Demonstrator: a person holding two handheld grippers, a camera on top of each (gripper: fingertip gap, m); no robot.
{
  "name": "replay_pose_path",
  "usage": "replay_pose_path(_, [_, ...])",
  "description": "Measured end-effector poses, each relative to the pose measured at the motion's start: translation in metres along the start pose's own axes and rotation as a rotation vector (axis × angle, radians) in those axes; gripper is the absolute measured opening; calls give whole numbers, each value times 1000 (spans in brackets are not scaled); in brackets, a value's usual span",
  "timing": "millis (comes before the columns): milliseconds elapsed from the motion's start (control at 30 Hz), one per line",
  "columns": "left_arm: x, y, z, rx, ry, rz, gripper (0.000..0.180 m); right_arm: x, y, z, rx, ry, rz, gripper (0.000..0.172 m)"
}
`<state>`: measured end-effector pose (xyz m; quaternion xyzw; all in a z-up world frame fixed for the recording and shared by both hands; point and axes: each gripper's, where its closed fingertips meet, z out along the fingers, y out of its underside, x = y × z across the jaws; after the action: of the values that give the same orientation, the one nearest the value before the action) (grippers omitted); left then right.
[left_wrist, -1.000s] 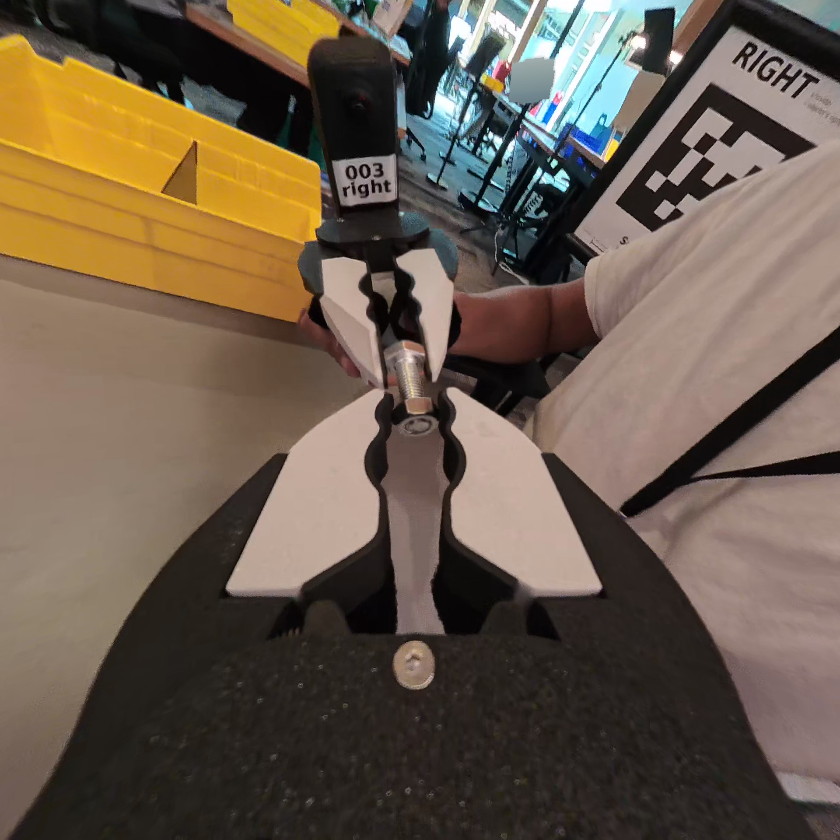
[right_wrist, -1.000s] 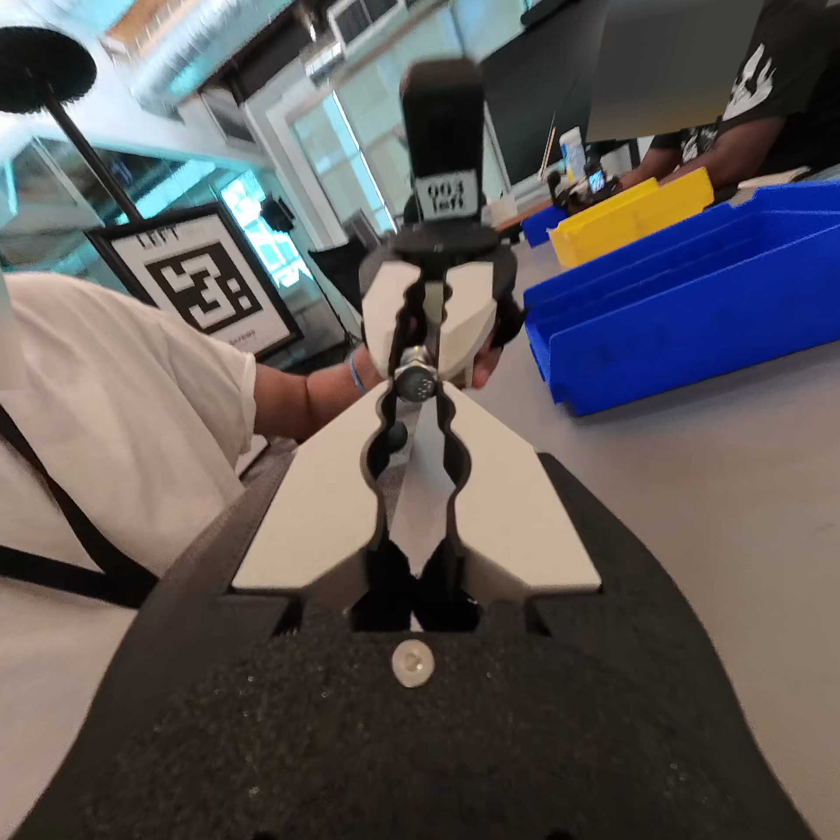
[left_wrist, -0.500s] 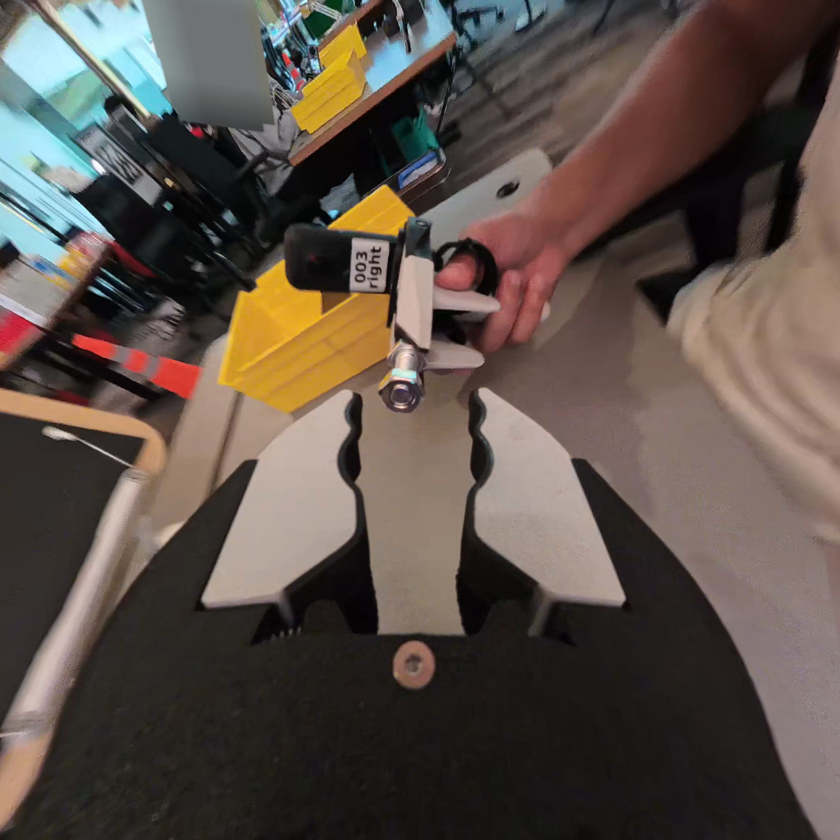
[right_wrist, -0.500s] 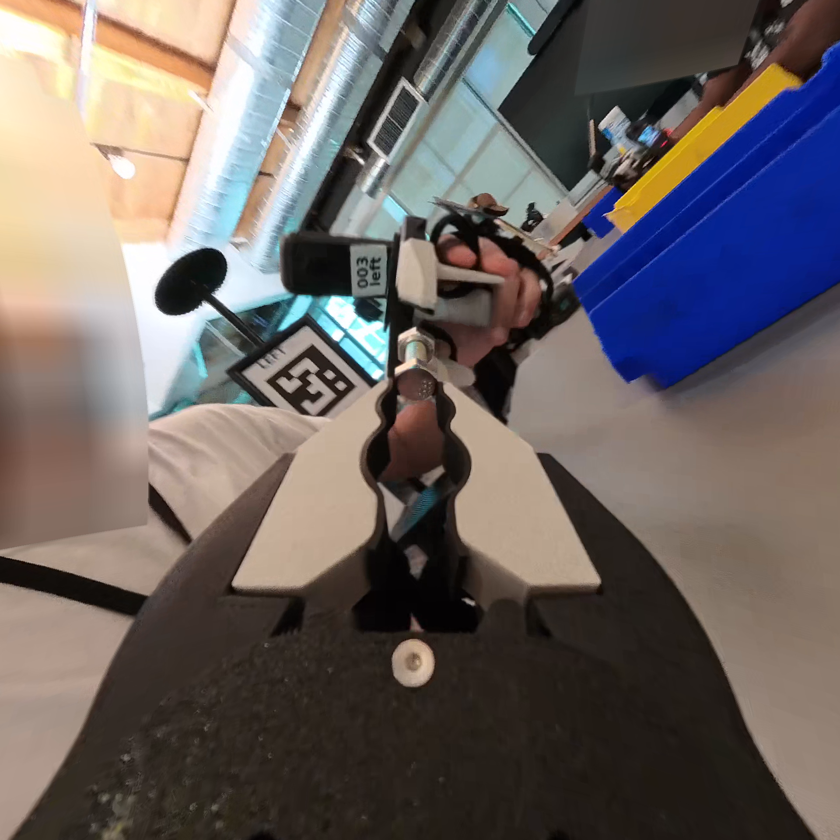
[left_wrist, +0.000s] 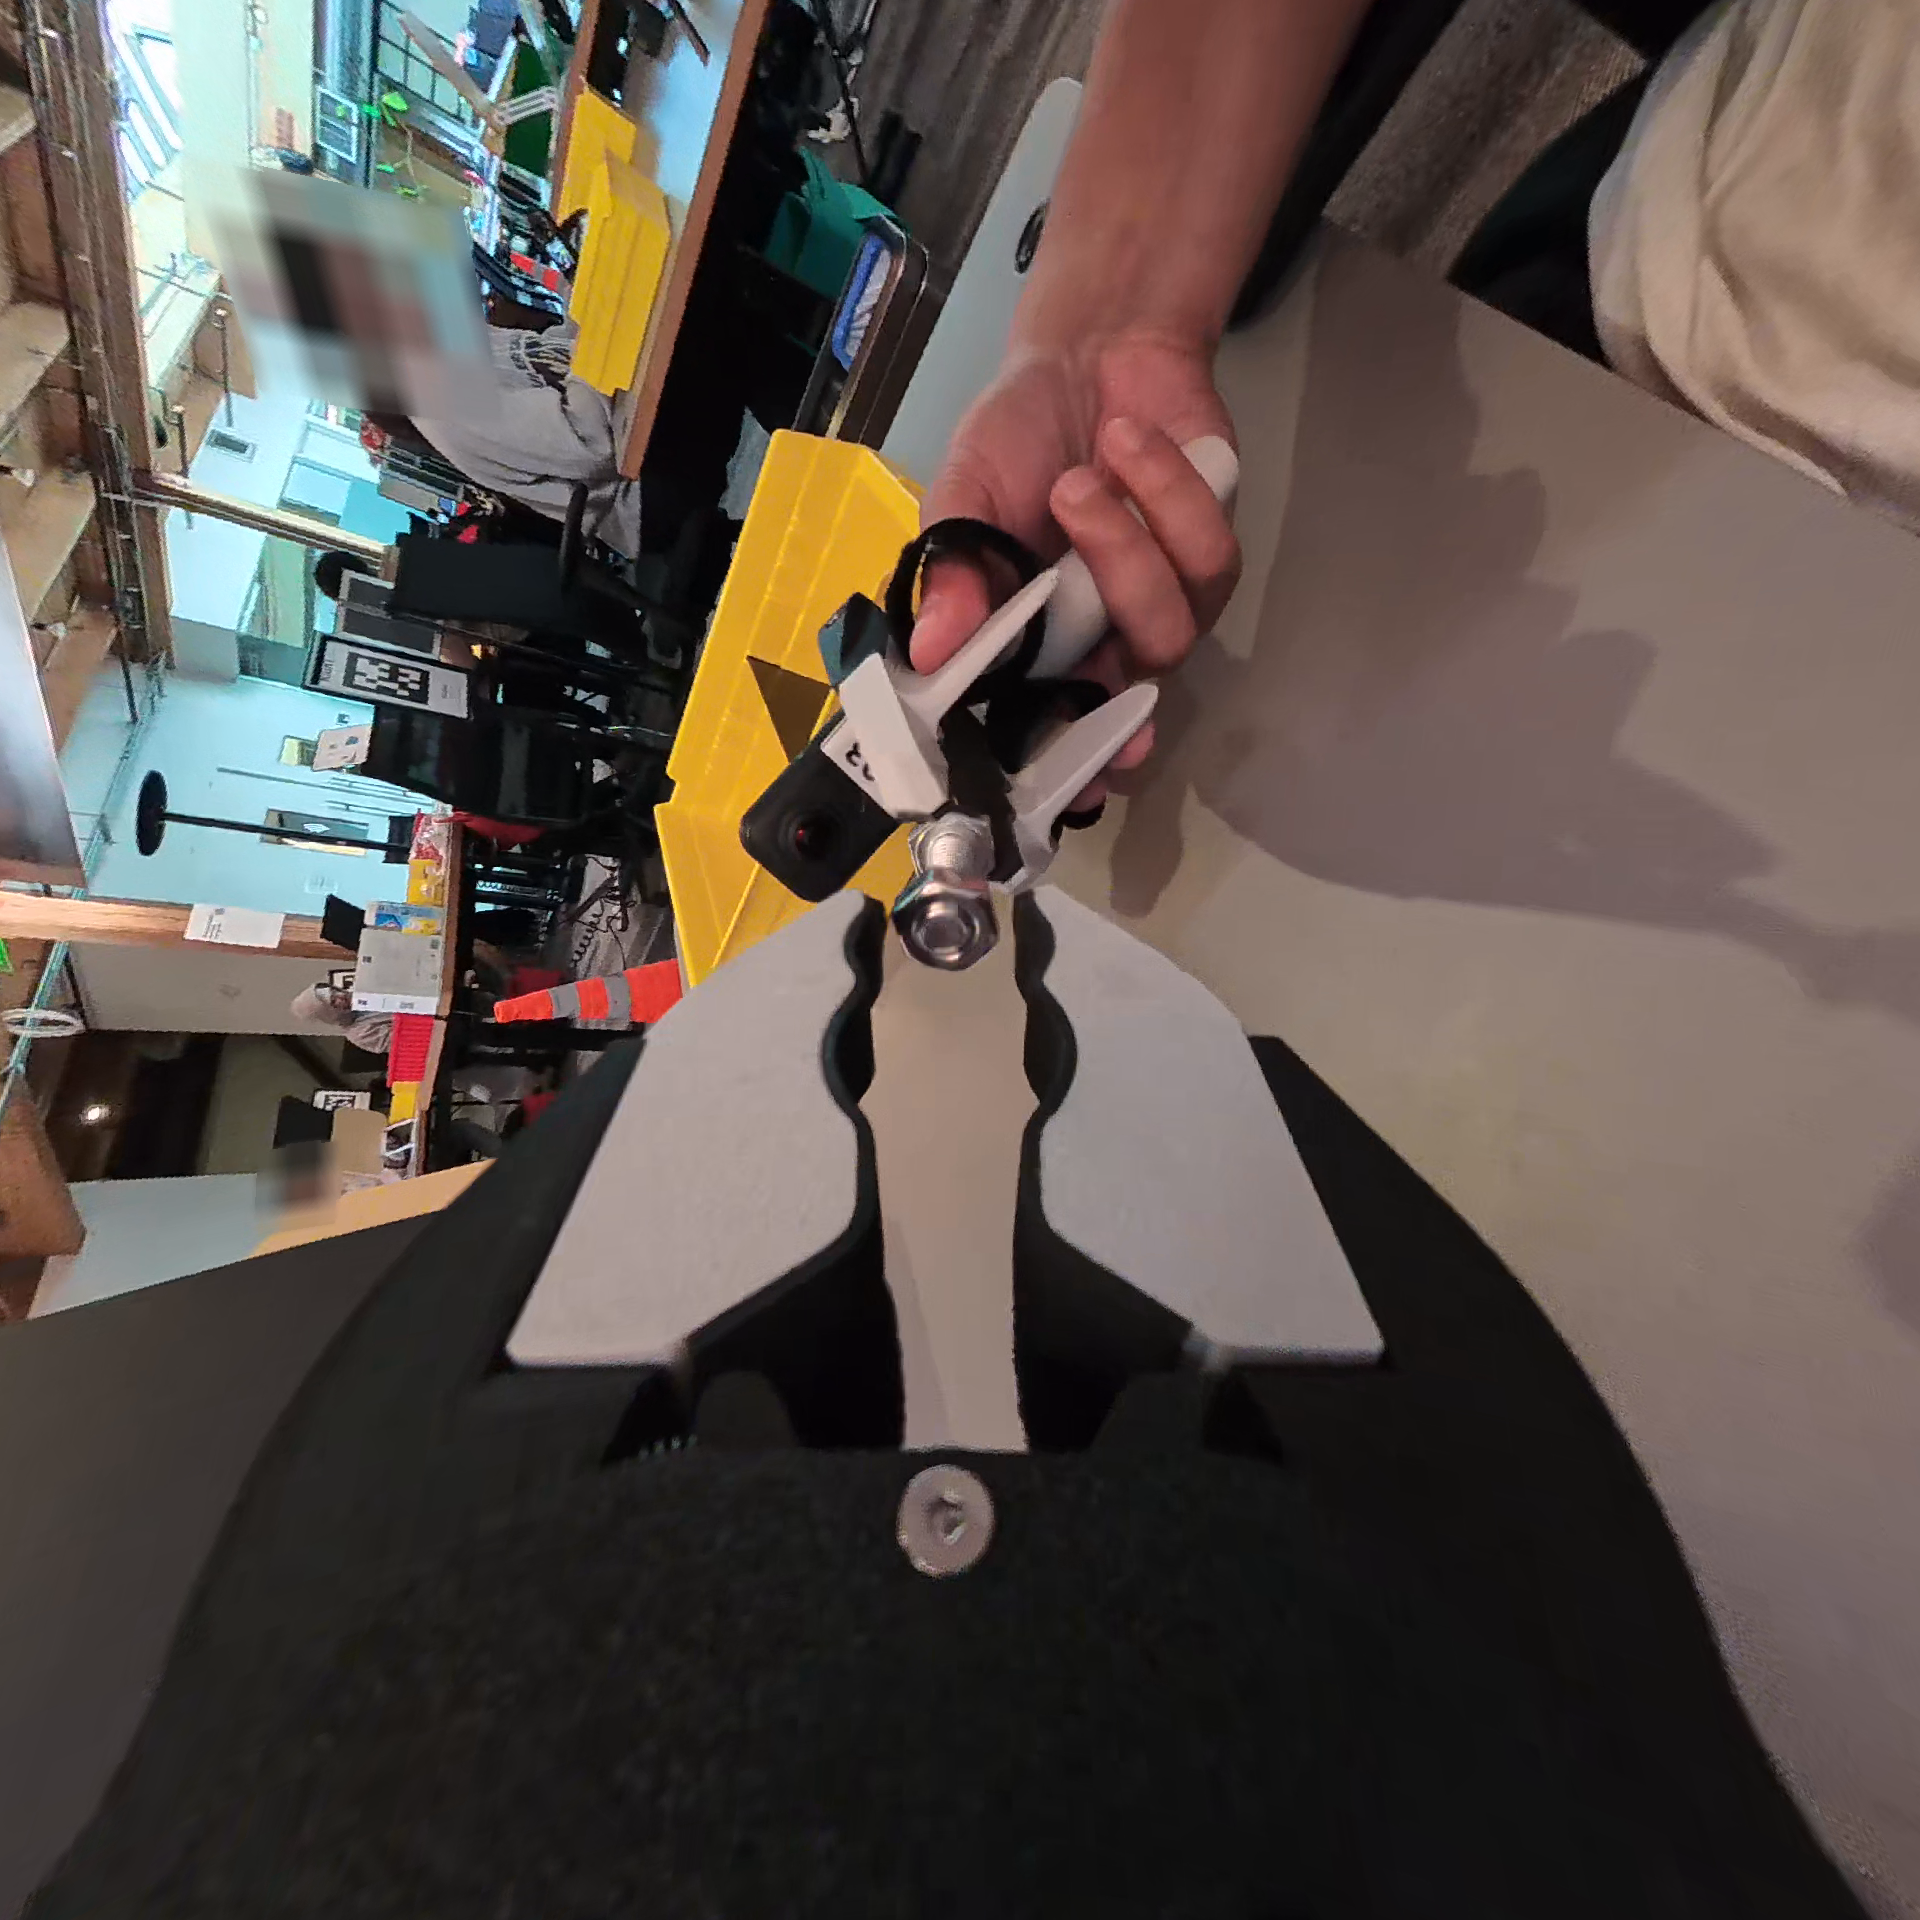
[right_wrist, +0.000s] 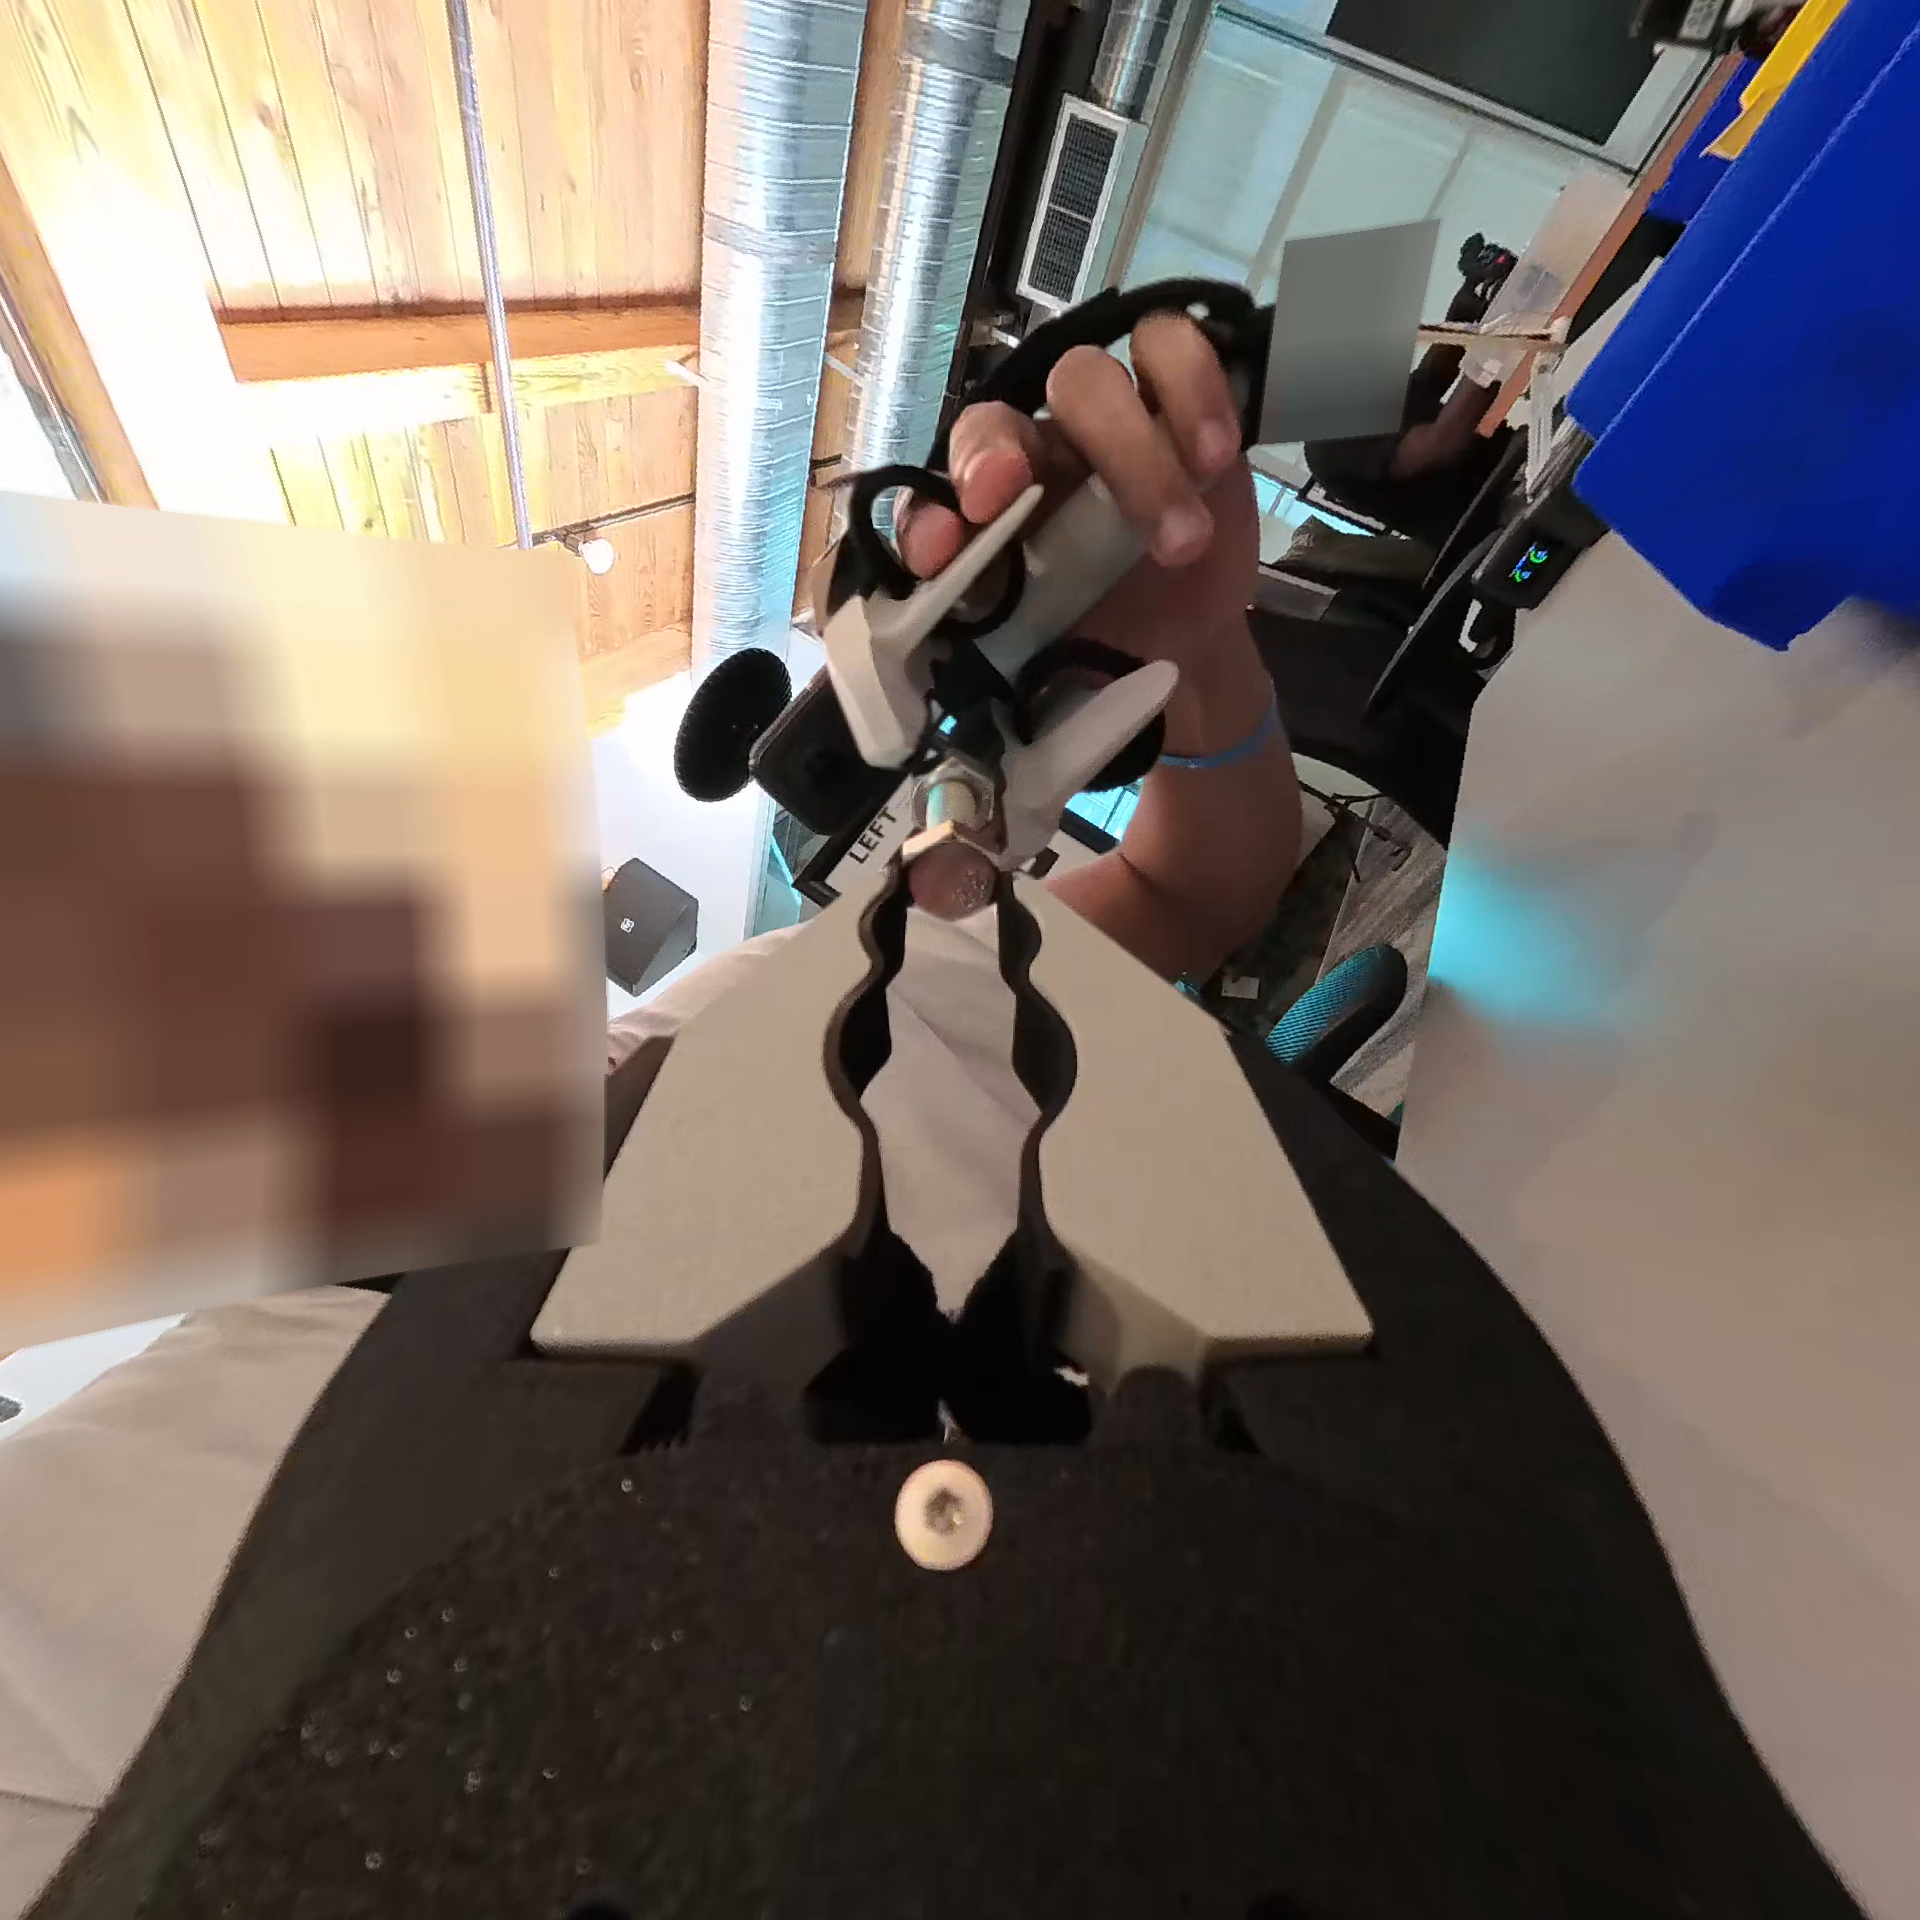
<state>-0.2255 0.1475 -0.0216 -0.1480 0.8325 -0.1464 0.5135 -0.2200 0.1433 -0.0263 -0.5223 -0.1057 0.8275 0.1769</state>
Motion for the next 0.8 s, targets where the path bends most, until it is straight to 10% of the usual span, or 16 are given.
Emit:
replay_pose_path(233, [-3, 6, 2, -41, -17, -112, 18, 1, -3, -1, 6, 42, -81, 17])
replay_pose_path(600, [-17, -5, 3, 228, 217, -1600, 18, -12, -17, -5, -29, 444, -966, 17])
replay_pose_path(800, [-22, -9, 0, 294, 184, -1561, 22, -17, -18, -2, -5, 444, -981, 17])
